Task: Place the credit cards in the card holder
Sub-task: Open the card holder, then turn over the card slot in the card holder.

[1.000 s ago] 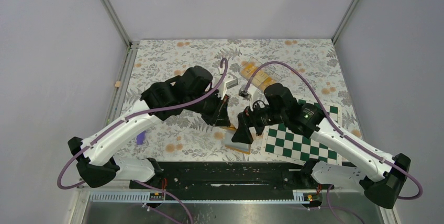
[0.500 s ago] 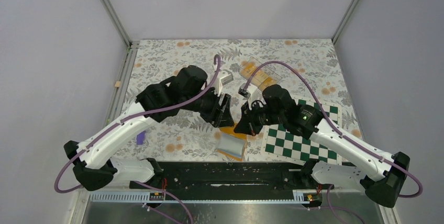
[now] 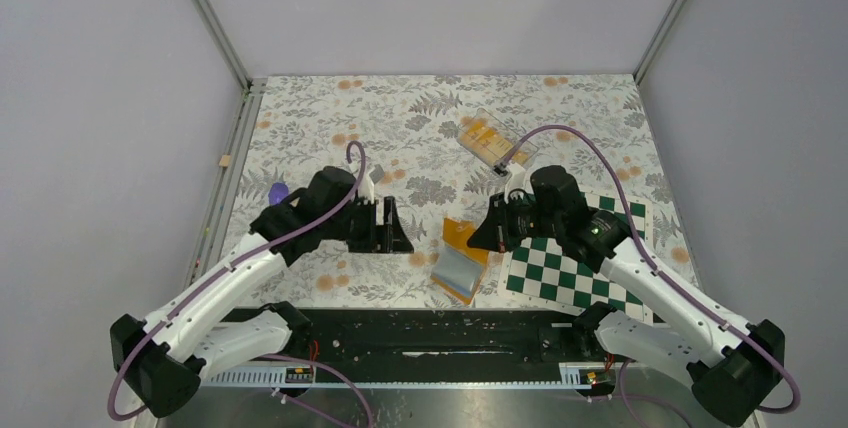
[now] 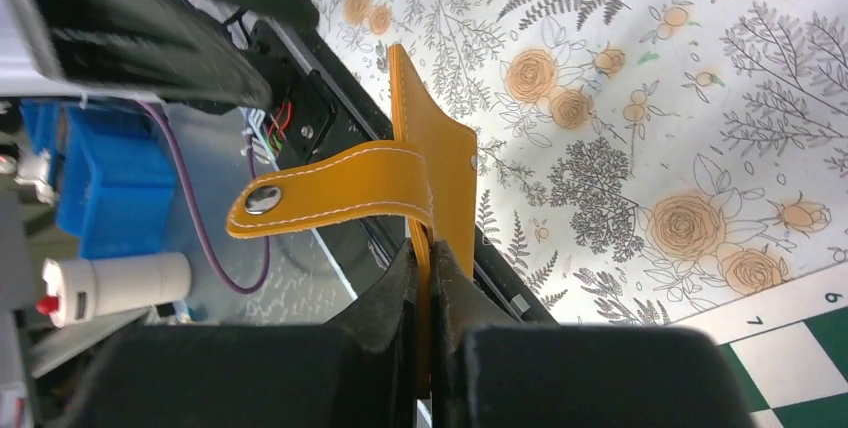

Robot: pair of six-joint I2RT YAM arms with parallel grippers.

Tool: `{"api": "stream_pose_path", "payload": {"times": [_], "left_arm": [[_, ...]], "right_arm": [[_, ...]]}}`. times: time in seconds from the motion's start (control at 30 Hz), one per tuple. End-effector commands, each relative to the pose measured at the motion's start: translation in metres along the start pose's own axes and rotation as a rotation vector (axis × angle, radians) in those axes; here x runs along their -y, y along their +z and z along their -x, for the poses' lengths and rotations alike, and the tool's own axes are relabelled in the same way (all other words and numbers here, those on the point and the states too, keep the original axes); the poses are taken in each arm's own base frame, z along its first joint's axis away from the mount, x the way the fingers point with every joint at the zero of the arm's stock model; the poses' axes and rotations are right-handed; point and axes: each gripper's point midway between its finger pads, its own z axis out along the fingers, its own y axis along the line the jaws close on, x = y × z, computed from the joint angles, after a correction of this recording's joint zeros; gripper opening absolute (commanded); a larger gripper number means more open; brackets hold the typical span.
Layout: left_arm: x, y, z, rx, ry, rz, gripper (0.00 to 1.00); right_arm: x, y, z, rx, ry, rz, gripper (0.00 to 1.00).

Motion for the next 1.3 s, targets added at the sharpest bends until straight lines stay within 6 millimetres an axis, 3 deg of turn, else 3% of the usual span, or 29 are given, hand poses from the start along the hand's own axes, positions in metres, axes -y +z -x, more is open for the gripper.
{"api": "stream_pose_path", "payload": {"times": [0.0, 0.23, 0.63, 0.9, 1.27], "left_arm": [[0.006, 0.015, -0.015, -0.035, -0.115, -0.105, 0.72], [0.000, 0.043, -0.033, -0.078, -0.191, -0.121, 0.63], [0.004, 0.071, -0.036, -0.159, -0.101, 0.007, 0.54], [0.025, 0.066, -0.037, -0.169, -0.062, -0.070, 0.44], [0.058, 0.046, -0.032, -0.148, -0.022, -0.231, 0.42]], "right_arm": [[-0.014, -0.008, 0.009, 0.028, 0.048, 0.143, 0.00], [-0.019, -0.009, 0.003, -0.001, 0.057, 0.189, 0.00], [-0.026, -0.010, 0.000, -0.013, 0.081, 0.228, 0.00], [-0.023, -0.008, -0.003, -0.022, 0.094, 0.220, 0.00], [-0.022, -0.006, -0.004, -0.033, 0.104, 0.221, 0.00]]}}
